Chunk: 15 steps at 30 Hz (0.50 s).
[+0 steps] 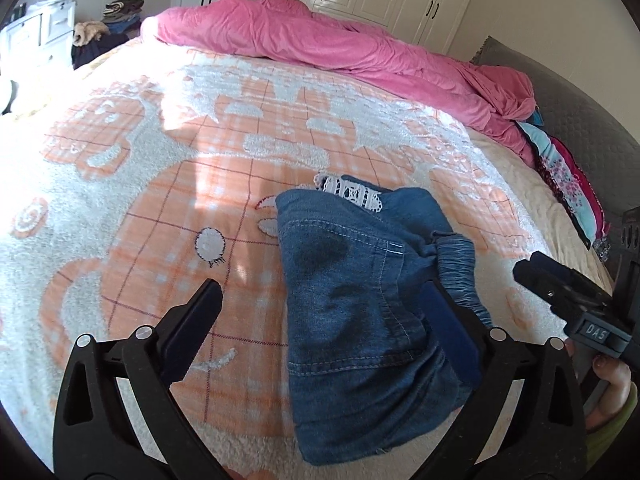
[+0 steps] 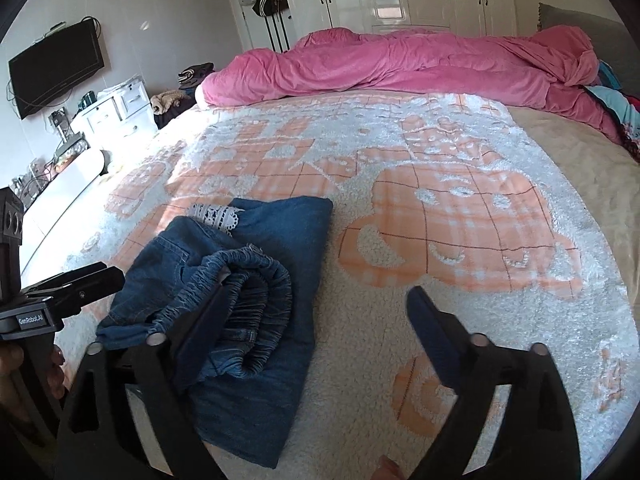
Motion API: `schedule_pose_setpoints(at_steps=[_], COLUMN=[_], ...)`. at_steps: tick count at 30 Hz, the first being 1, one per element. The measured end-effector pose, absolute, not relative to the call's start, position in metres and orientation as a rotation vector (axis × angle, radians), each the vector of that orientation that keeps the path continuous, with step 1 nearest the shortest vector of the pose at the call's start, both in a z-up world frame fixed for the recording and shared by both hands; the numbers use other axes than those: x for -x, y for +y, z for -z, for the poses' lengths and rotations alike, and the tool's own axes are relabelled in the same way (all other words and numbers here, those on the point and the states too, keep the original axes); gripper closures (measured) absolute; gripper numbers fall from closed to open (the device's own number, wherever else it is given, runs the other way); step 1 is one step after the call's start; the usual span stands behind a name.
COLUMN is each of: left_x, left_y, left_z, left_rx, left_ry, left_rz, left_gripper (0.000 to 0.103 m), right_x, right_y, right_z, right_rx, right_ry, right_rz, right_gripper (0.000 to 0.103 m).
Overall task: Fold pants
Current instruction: 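Release the bundle and withdraw both tools from the folded pants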
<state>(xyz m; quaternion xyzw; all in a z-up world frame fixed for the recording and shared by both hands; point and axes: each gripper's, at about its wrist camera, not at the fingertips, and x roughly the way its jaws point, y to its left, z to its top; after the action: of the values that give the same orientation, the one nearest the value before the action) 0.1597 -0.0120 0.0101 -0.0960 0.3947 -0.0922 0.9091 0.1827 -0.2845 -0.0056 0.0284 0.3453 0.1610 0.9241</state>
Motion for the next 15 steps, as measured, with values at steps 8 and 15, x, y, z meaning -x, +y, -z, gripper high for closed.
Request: schedule_pose_setpoints(at_steps=[8,15], left_x=[-0.136,-0.107], left_y=[-0.011,-0.004], left_z=[-0.033,-0.047], left_rx=[0.179,0.193], left_ry=[0.765,0.719], left_rz=[0.164,0.131], left_gripper=[0.01,0.01], right_x=[-0.157,-0.126], right_y=[-0.281,-0.277], right_z=[-0.022,-0.041], right_rx=[-0.052,-0.02], right_ry=[0.641,0.583], right_rz=[-0.366,-0.375], right_gripper=[0.005,0.005])
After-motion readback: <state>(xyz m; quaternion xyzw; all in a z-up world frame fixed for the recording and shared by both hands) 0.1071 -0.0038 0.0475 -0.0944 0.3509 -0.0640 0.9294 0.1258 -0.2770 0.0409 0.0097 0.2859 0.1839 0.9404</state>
